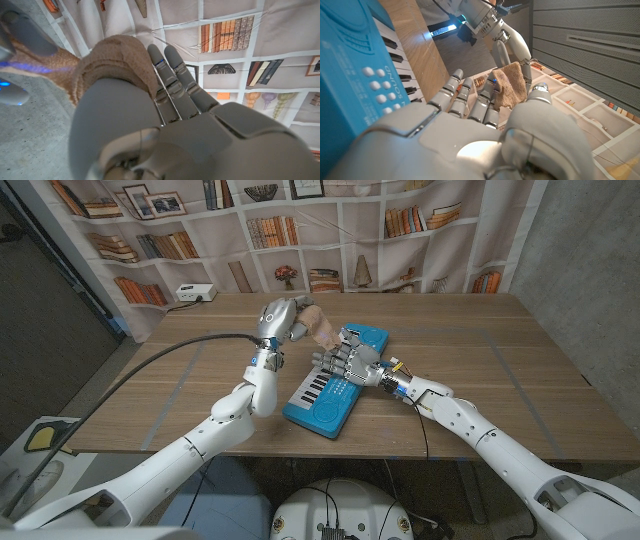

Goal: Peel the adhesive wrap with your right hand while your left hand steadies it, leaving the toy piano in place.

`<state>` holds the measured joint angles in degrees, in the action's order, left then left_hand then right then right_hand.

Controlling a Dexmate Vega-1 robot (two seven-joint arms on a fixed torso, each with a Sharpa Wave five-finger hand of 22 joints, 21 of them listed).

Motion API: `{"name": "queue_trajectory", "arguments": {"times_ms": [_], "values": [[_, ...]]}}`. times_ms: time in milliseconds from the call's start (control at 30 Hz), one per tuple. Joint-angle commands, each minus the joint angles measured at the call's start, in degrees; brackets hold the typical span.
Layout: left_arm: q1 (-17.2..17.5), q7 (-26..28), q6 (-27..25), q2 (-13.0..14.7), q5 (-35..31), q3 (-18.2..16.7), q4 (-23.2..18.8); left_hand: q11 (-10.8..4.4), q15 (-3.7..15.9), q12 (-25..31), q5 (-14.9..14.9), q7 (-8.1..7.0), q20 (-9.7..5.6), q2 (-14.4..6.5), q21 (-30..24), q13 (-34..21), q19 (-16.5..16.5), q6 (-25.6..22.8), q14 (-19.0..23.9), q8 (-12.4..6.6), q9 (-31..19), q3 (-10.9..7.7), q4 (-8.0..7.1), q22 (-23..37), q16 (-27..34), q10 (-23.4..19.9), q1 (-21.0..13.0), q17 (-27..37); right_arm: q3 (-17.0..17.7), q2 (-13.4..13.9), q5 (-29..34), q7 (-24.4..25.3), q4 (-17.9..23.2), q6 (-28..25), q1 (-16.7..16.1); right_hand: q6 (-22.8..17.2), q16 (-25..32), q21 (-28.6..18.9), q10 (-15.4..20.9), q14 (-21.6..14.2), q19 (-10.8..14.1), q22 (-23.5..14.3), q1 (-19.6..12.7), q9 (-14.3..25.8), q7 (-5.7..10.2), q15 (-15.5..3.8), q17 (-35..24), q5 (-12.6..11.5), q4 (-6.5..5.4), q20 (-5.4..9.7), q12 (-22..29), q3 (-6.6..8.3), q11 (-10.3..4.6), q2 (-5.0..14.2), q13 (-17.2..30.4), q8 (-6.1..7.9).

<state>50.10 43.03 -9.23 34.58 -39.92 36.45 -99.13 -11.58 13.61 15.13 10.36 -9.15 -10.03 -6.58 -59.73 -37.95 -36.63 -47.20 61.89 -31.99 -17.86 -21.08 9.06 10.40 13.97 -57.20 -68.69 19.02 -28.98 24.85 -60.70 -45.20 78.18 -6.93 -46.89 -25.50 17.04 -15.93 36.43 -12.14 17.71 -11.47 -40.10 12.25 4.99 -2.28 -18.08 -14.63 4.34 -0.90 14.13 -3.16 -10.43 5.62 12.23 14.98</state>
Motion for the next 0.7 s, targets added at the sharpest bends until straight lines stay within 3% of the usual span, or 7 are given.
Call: {"name": "queue_trajectory", "arguments": {"times_ms": [33,700], "values": [[-0.2,-0.4,1.0,-0.7,3.0,0.3,0.8,-0.08,0.16,0.2,-0.1,-0.54,-0.09,-0.6,-0.3,-0.9,0.3,-0.5,-0.1,-0.40,-1.0,-0.19,-0.07,0.1,-0.1,-0.1,0.0,0.3,0.5,1.8,0.4,4.4,3.8,-1.3,-0.9,-1.1,0.7,-0.5,1.4,-1.5,1.5,0.0,-0.8,0.2,-0.73,-8.32,0.1,-0.3,0.41,0.21,0.3,-0.13,0.25,0.34,0.2,0.31],[0.1,-1.0,2.1,-1.6,6.0,0.1,0.2,-0.09,0.16,0.0,-0.2,-0.54,-0.08,-0.6,-0.7,-0.9,0.6,-0.5,-0.1,-0.35,-0.9,-0.19,-0.01,0.1,-0.1,-0.1,0.1,0.3,0.9,4.4,-0.2,10.6,9.5,-2.4,-2.9,-2.3,1.3,-1.2,2.3,-3.1,3.4,0.0,0.2,0.2,-2.27,-7.07,0.0,-0.2,-0.25,0.44,0.2,-0.39,1.96,0.95,0.2,0.51]]}}
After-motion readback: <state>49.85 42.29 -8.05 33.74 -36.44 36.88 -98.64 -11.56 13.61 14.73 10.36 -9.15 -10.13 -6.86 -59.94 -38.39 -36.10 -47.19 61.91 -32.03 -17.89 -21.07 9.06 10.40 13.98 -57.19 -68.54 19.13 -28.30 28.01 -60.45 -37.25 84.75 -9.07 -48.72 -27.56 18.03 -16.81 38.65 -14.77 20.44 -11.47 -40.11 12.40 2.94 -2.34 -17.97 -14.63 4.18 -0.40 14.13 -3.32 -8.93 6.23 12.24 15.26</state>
